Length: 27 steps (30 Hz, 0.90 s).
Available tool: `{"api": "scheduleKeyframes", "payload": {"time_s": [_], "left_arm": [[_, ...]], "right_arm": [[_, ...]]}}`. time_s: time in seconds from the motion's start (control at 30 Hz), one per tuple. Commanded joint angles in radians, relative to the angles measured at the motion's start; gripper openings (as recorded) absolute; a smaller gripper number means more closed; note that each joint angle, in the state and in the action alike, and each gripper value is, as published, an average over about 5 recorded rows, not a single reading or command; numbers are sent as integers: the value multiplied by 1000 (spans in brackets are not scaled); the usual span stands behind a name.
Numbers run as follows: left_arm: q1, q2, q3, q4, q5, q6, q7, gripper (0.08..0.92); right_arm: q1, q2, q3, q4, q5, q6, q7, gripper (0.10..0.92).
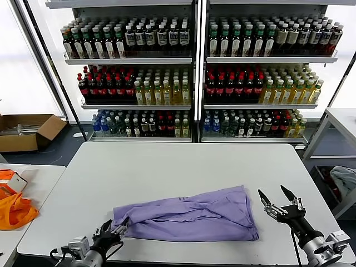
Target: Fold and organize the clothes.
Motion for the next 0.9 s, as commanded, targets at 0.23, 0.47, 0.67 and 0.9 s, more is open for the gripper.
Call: {"api": "scheduleKeyframes", "payload": {"time_s": [0.23, 0.47, 0.67, 0.9], "left_arm": [[-15, -54, 27, 42, 14, -41, -41, 385], [-22, -39, -99, 41, -19, -43, -21, 186], [-34, 93, -497, 128, -93, -6, 111, 102], [-56, 332, -754, 362, -31, 0, 351, 101]], "right_arm": [[10, -2, -15, 20, 34, -1, -5, 823], [13, -5, -19, 24, 42, -10, -14, 823], [24, -21, -23, 32, 54, -15, -18, 823], [45, -21, -50, 37, 54, -20, -14, 823]]}}
